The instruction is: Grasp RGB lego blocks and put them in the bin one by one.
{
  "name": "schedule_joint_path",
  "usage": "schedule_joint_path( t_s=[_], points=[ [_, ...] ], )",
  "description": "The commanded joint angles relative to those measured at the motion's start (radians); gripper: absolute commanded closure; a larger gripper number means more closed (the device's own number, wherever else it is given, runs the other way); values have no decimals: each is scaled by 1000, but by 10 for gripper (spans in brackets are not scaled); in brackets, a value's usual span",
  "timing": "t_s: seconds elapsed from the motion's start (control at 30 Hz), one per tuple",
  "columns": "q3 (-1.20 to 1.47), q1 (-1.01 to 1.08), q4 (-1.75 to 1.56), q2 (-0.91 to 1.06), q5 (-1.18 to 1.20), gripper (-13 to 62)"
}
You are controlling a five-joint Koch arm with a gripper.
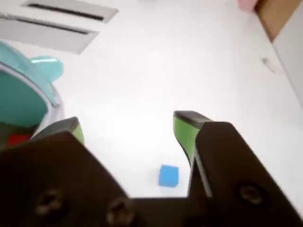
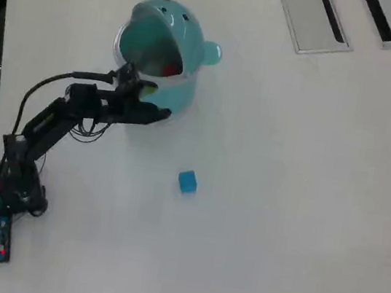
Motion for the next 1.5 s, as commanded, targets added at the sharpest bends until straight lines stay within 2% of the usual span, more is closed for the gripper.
schedule_joint_path(
  t_s=[0.0, 0.27, 0.6, 1.0, 1.47],
  points=[
    [2, 31, -9, 41, 23, 138],
    [189, 91, -6, 51, 60, 138],
    [360, 97, -147, -66, 60, 144],
    [417, 109, -225, -272, 15, 142],
    [245, 158, -245, -517, -26, 142]
  ],
)
